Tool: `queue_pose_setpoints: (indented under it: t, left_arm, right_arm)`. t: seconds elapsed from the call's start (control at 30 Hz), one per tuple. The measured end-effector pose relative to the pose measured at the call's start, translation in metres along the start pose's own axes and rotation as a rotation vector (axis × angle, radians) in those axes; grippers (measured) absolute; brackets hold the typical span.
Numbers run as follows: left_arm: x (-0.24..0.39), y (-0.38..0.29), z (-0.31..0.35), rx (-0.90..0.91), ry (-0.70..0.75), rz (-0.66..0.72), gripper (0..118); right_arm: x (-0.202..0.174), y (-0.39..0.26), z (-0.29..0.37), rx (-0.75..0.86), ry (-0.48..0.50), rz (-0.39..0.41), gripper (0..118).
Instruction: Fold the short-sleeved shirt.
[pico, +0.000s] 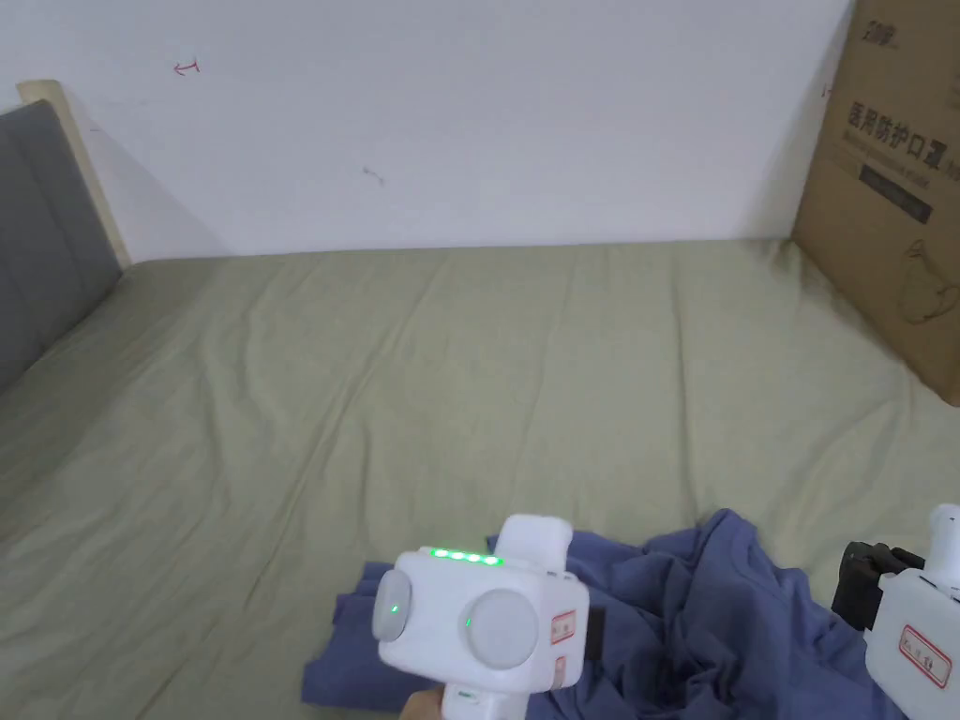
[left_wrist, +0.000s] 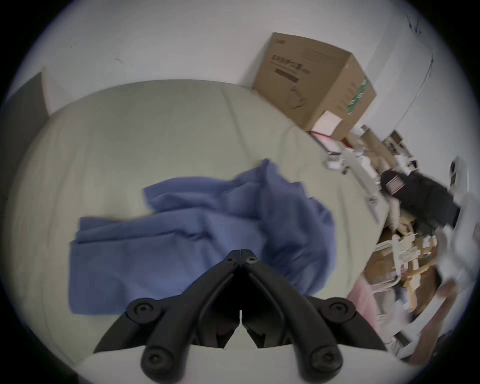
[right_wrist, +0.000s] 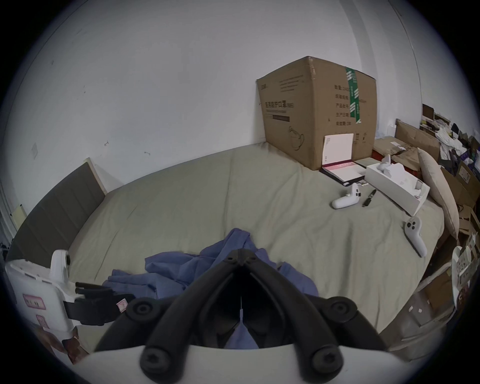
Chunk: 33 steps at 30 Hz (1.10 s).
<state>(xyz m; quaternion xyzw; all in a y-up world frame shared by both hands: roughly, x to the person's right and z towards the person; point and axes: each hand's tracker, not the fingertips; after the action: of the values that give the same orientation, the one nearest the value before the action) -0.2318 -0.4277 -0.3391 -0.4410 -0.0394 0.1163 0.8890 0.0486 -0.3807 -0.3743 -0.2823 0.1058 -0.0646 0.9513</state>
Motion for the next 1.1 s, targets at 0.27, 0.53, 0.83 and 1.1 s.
queue_pose_setpoints:
  t: [0.27,0.53,0.83,1.1]
  left_arm:
    - [-0.09,0.009,0.013,0.021,0.098,0.163,4]
    - [-0.18,0.068,-0.056,-0.07,0.214,0.311,105]
    - [-0.176,0.06,-0.085,-0.145,0.301,0.206,3]
    - [-0.166,0.061,-0.044,-0.077,0.242,0.218,3]
  right_arm:
    - [-0.017,-0.01,-0.023,-0.053,0.031,0.038,0]
    - [-0.005,-0.016,-0.048,-0.109,-0.006,0.033,0]
    - [0.014,-0.022,-0.064,-0.169,-0.041,0.026,0]
    - [-0.012,0.027,-0.112,-0.228,0.16,0.107,0]
